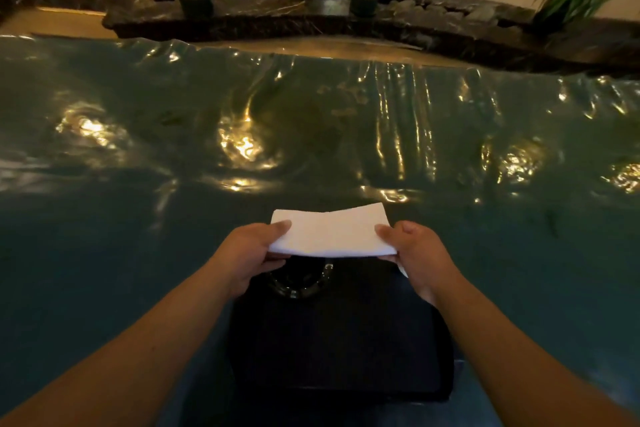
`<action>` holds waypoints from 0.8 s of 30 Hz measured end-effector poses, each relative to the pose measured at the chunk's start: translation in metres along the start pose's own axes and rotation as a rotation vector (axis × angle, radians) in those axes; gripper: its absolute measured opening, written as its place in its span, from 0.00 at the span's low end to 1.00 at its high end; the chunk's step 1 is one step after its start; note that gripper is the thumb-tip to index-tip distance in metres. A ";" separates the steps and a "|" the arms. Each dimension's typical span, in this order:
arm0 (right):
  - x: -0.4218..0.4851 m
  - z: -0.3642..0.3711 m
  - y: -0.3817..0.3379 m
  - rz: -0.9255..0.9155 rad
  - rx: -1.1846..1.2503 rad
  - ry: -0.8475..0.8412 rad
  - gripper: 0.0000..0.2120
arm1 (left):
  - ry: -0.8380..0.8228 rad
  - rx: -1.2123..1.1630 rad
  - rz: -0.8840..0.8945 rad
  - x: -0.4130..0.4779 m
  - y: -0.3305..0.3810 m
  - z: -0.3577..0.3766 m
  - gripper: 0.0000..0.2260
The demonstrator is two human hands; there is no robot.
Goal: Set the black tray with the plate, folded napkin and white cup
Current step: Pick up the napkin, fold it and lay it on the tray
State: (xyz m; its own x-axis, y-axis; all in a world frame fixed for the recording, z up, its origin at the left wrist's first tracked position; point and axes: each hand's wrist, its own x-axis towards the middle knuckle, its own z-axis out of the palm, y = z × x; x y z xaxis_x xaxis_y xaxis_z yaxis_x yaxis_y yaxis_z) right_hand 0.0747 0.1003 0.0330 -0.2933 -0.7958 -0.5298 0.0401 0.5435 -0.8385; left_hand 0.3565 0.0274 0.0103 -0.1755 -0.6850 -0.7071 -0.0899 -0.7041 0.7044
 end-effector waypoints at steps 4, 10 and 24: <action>-0.011 -0.021 0.032 -0.026 -0.184 0.052 0.13 | 0.046 0.076 0.021 0.001 -0.024 0.023 0.12; -0.031 -0.052 0.075 0.108 -0.122 -0.025 0.22 | -0.128 0.252 -0.029 -0.005 -0.065 0.033 0.19; -0.038 -0.052 0.129 0.315 -0.440 -0.069 0.09 | -0.073 0.840 -0.030 -0.017 -0.112 0.049 0.18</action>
State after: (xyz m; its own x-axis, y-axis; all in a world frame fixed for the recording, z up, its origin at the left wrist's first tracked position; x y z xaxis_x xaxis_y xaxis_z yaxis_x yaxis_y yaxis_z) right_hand 0.0416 0.2148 -0.0486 -0.2678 -0.5844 -0.7660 -0.2922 0.8069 -0.5134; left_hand 0.3216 0.1275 -0.0536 -0.2214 -0.6341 -0.7409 -0.7896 -0.3293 0.5178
